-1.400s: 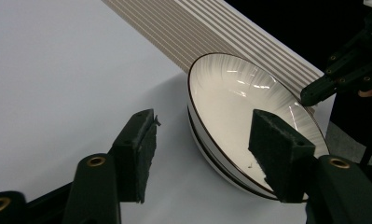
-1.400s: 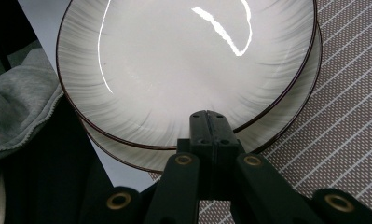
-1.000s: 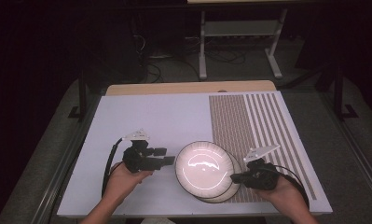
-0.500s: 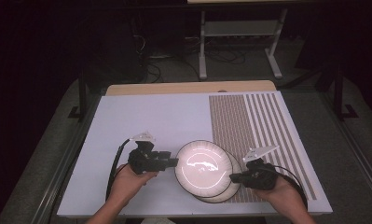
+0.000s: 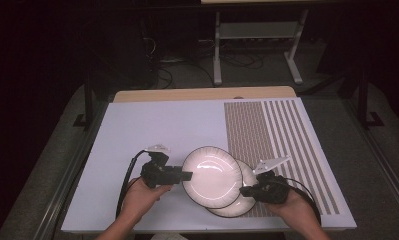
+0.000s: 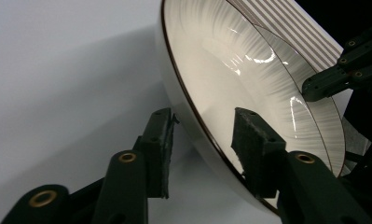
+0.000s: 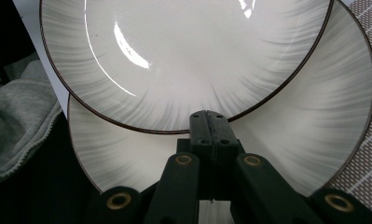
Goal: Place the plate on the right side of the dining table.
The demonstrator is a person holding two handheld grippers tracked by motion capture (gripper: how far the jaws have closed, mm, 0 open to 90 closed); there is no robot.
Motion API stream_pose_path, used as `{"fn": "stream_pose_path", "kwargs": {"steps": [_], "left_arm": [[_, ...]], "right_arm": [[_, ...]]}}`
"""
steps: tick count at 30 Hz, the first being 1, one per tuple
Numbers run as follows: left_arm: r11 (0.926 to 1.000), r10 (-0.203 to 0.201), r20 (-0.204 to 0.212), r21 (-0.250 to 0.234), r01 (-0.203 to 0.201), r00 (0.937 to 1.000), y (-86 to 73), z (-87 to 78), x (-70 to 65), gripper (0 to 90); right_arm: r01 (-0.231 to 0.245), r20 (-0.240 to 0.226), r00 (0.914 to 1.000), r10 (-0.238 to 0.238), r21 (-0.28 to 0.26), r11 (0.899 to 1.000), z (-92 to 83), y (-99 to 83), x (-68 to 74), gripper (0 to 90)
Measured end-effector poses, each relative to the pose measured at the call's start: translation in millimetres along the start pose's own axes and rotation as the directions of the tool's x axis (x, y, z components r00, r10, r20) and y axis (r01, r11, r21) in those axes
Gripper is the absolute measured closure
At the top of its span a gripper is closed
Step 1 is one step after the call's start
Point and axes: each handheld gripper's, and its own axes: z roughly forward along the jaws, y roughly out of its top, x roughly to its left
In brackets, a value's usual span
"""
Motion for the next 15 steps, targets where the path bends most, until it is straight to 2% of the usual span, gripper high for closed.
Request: {"fn": "stream_pose_path", "kwargs": {"steps": [4, 7, 11, 15], "left_arm": [[0.9992, -0.039, -0.013, 0.008, 0.039, 0.9992, 0.8, 2.0, -1.2, 60.5], [0.9994, -0.032, -0.049, 0.006, 0.033, 0.9982, 1.2, 2.7, -3.6, 64.9], [0.9959, -0.090, -0.058, 0.006, 0.091, 0.9942, 2.8, 1.7, -3.6, 67.9], [0.9890, -0.148, -0.058, -0.011, 0.148, 0.9873, 4.0, 1.3, -3.2, 71.0]], "right_arm": [[0.005, 0.005, 1.0000, -0.005, -0.003, 1.000, 5.1, 2.8, 1.3, 89.6], [0.010, 0.006, 0.9999, -0.010, -0.006, 1.000, 8.8, 4.6, 2.3, 89.6], [0.003, 0.008, 1.0000, -0.003, -0.012, 1.000, 10.3, 4.9, 2.1, 89.6], [0.002, 0.015, 0.9999, -0.002, -0.019, 1.000, 10.7, 3.4, 3.2, 89.6]]}}
